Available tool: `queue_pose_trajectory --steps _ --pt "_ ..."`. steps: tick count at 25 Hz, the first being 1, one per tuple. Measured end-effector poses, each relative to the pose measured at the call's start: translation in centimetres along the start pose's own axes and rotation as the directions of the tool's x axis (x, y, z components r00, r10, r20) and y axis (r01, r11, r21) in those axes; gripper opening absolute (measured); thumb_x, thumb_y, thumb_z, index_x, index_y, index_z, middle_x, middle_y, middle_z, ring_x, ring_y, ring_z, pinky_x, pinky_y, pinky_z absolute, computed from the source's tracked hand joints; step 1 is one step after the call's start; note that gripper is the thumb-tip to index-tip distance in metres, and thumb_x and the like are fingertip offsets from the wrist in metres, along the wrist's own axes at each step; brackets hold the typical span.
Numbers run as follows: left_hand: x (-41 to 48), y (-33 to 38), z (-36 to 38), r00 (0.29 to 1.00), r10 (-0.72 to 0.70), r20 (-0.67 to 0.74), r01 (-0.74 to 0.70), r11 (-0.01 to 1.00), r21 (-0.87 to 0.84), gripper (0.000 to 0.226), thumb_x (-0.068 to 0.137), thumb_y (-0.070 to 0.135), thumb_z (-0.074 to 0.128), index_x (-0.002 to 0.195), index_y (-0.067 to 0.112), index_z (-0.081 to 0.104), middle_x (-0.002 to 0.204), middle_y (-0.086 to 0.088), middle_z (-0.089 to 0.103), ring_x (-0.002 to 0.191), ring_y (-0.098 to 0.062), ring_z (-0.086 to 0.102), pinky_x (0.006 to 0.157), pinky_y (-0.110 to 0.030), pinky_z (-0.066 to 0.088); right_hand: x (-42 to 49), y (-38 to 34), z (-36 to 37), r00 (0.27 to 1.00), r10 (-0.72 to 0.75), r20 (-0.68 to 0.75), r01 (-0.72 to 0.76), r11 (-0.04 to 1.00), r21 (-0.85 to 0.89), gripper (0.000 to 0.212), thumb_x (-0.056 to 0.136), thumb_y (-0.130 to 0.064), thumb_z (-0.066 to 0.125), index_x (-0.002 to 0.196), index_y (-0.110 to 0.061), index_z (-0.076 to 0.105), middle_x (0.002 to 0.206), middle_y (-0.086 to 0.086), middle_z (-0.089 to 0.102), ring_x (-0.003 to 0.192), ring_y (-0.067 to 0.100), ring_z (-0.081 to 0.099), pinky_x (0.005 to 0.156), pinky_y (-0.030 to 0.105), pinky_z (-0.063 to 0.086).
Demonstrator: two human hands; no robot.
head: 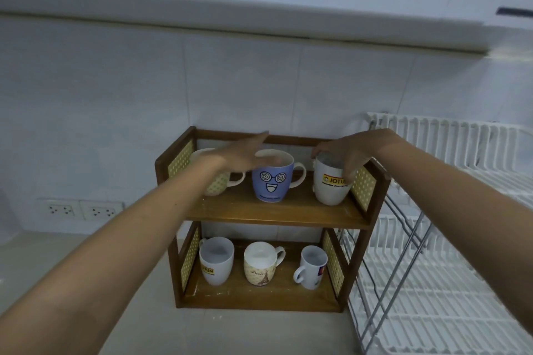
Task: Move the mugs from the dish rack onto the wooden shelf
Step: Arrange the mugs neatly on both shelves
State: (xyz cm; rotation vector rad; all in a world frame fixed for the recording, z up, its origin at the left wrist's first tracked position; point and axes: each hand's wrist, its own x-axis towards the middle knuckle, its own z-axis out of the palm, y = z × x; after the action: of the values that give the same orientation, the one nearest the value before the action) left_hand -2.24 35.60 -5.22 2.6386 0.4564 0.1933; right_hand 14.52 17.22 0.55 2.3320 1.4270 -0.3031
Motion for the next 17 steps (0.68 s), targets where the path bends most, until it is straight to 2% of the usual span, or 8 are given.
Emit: queue_pose_trajectory --steps 1,3,5,7,11,17 --pt "-0.5 -0.7 -1.6 1.000 -0.024 -0.014 0.024 1.000 0.003 0.103 0.068 0.081 0.045 0.151 0.030 0.010 0.160 0.002 0.017 0.144 -0.023 0.024 0.113 -0.042 0.024 0.1 -0.2 0.2 1.000 0.004 -0.010 -0.003 1.000 0.021 0.094 0.074 -0.028 0.076 0.147 -0.034 0.017 0.152 0.002 0.030 0.131 0.027 0.038 0.098 0.040 0.044" --pt "-1.4 -2.4 -4.5 0.991 -0.131 -0.007 0.130 0.970 0.205 0.101 0.070 0.082 0.044 0.150 0.028 0.016 0.159 0.002 0.021 0.143 -0.024 0.027 0.115 -0.044 0.026 0.3 -1.0 0.3 0.989 -0.007 -0.145 0.025 0.992 0.127 0.086 0.079 -0.045 0.068 0.148 -0.035 0.017 0.156 0.000 0.026 0.137 0.027 0.033 0.107 0.042 0.036" --pt "-2.0 -3.6 -5.5 0.960 -0.277 0.029 0.235 0.863 0.447 0.100 0.072 0.077 0.051 0.149 0.022 0.020 0.157 -0.002 0.027 0.140 -0.026 0.031 0.112 -0.043 0.032 0.8 -2.5 0.0 0.948 -0.066 -0.312 0.134 0.970 0.204 0.081 0.080 -0.059 0.060 0.147 -0.034 0.022 0.155 -0.001 0.030 0.137 0.025 0.033 0.105 0.038 0.032" --pt "-2.2 -4.1 -4.9 0.933 -0.358 0.038 0.277 0.781 0.560 0.095 0.075 0.072 0.054 0.148 0.018 0.026 0.154 -0.006 0.033 0.137 -0.027 0.036 0.109 -0.042 0.036 1.7 -4.5 -0.5 0.937 -0.122 -0.328 0.209 0.947 0.244 0.083 0.079 -0.064 0.058 0.147 -0.031 0.024 0.154 -0.001 0.032 0.137 0.024 0.035 0.100 0.033 0.030" --pt "-2.2 -5.0 -4.0 0.958 -0.287 0.012 0.238 0.817 0.526 0.082 0.080 0.062 0.057 0.145 0.018 0.033 0.149 -0.007 0.041 0.132 -0.027 0.042 0.106 -0.041 0.040 3.8 -7.7 -0.6 0.955 -0.128 -0.267 0.191 0.955 0.228 0.091 0.077 -0.063 0.062 0.149 -0.024 0.022 0.154 0.003 0.033 0.136 0.026 0.036 0.106 0.037 0.033" --pt "-2.3 -5.7 -4.1 0.964 -0.264 0.041 0.208 0.838 0.504 0.084 0.083 0.056 0.059 0.149 0.021 0.022 0.153 -0.007 0.034 0.136 -0.028 0.037 0.109 -0.042 0.037 4.4 -8.3 -0.1 0.924 -0.104 -0.367 0.218 0.934 0.283 0.097 0.069 -0.061 0.071 0.146 -0.022 0.027 0.147 0.007 0.043 0.126 0.028 0.047 0.098 0.037 0.043"
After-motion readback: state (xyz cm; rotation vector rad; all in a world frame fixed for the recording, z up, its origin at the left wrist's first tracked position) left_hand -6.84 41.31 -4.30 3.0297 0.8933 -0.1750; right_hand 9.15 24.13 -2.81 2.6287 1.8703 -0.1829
